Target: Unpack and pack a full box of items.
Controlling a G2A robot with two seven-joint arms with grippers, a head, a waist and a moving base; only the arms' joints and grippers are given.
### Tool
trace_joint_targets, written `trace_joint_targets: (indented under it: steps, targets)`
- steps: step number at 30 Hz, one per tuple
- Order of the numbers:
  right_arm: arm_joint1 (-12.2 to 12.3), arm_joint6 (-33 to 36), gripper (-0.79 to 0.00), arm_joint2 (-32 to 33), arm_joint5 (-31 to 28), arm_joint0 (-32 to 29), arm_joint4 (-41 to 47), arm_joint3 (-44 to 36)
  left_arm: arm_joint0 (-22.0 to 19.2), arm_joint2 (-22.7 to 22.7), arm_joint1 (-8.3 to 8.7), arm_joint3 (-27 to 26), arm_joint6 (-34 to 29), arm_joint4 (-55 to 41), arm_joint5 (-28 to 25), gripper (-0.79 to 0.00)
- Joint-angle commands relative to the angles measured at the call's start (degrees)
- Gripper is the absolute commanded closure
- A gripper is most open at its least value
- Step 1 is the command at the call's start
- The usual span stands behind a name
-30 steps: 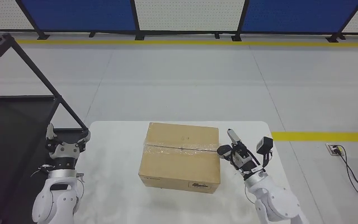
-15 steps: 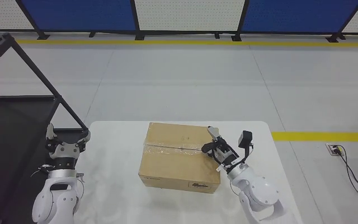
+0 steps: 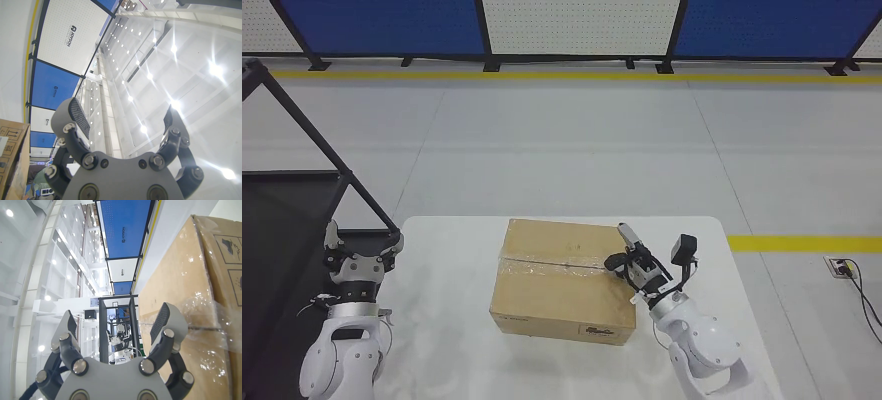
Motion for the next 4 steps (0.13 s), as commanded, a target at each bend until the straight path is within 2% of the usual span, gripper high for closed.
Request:
trace_joint_targets:
  steps: [1, 4]
  targets:
    - [0.0, 0.0, -0.785, 0.0, 0.0, 0.0, 0.0, 0.0, 0.0, 0.0, 0.00, 0.0, 0.0, 0.0, 0.0, -0.784]
    - [0.0, 0.0, -0.784, 0.0, 0.0, 0.0, 0.0, 0.0, 0.0, 0.0, 0.00, 0.0, 0.0, 0.0, 0.0, -0.785]
